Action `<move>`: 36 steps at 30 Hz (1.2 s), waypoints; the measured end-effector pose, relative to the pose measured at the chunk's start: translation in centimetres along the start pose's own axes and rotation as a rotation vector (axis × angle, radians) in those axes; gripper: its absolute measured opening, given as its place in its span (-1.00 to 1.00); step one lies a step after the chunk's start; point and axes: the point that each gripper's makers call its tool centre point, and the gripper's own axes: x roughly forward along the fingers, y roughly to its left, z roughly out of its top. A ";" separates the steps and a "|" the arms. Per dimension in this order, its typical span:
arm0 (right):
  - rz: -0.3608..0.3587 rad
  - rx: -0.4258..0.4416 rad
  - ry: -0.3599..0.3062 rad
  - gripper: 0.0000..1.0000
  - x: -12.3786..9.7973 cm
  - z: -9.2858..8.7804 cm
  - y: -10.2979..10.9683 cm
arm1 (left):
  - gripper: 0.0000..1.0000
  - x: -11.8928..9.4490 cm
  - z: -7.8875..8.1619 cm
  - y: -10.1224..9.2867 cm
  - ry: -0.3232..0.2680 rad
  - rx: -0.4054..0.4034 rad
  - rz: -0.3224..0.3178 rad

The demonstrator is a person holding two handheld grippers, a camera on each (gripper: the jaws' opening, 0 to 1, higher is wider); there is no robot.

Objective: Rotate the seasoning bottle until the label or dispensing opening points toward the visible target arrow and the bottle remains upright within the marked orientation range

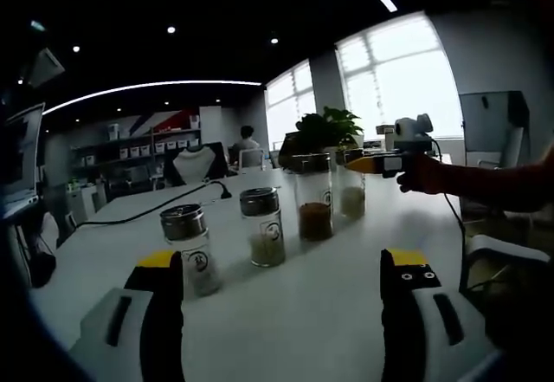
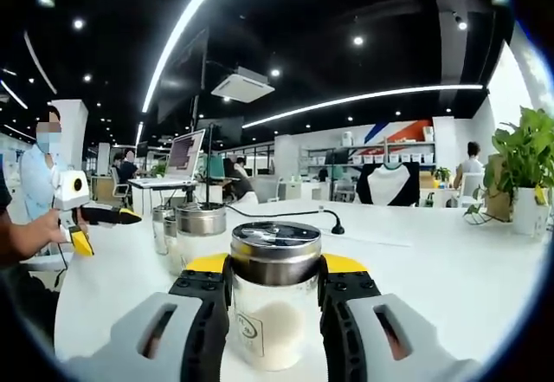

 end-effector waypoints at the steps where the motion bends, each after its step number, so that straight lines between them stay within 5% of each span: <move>1: 0.000 -0.001 0.001 -0.25 0.0 0.0 0.0 | 0.99 0.0 0.0 0.0 -0.001 0.000 0.000; 12: -0.003 -0.024 0.022 -0.23 0.1 -0.3 0.3 | 0.99 0.0 -0.1 0.1 0.005 0.002 0.004; 17: -0.045 -0.024 0.022 0.06 -0.6 -0.7 0.4 | 0.99 0.0 -0.3 0.4 0.009 -0.001 0.010; 26: -0.142 -0.003 -0.007 0.21 -3.4 -1.1 1.5 | 0.99 0.0 -0.2 0.4 -0.005 -0.012 0.016; 36: -0.169 -0.042 0.011 0.42 -5.2 -2.3 4.0 | 0.99 -0.4 -0.2 0.6 -0.014 -0.029 0.021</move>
